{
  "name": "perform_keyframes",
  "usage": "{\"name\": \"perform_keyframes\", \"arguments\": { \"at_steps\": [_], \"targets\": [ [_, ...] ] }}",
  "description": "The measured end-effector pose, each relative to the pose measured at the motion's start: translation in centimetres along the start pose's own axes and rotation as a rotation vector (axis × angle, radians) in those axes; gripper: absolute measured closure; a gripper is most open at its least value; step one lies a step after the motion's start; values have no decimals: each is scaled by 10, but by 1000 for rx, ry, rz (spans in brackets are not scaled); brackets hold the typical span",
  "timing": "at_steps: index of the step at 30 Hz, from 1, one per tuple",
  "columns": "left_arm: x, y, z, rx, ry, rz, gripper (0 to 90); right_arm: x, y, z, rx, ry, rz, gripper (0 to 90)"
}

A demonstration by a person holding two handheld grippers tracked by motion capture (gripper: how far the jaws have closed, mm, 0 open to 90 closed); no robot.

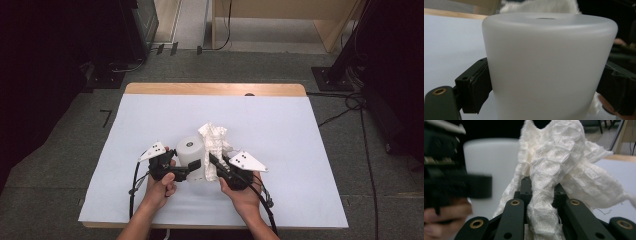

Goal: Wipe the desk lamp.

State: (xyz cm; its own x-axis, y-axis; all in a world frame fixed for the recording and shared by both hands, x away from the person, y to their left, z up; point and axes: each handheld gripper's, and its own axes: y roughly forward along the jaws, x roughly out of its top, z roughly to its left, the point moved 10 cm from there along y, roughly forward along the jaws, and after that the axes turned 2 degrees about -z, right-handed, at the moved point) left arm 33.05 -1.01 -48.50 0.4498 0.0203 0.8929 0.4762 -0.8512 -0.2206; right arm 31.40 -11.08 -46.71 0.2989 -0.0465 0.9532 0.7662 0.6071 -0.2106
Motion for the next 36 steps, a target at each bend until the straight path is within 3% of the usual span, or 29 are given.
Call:
{"name": "perform_keyframes", "arguments": {
  "at_steps": [4,8,10,12,18,23,25,28,34,36],
  "targets": [
    [3,0,0,9,17,-12,89,7,-4,2,-4,-38,-36,768],
    [9,-4,8,25,2,-41,89,-15,4,0,-16,-44,27,770],
    [12,-5,10,39,13,-50,89,-26,7,-4,-23,-44,68,770],
    [11,-6,13,64,47,-46,89,-27,7,-8,-33,-39,75,769],
    [7,-4,21,174,198,-30,88,-1,-10,-38,-111,-17,1,767],
    [0,-5,34,267,239,-8,88,3,-20,-62,-173,11,-3,765],
    [-2,-5,36,272,235,0,87,3,-21,-65,-182,6,-4,765],
    [-10,-6,40,297,271,36,87,3,-23,-72,-198,8,-4,761],
    [-14,-7,37,305,309,49,86,2,-25,-77,-211,6,-3,759],
    [-15,-9,38,303,299,45,86,2,-25,-77,-213,6,-1,759]
  ]
}}
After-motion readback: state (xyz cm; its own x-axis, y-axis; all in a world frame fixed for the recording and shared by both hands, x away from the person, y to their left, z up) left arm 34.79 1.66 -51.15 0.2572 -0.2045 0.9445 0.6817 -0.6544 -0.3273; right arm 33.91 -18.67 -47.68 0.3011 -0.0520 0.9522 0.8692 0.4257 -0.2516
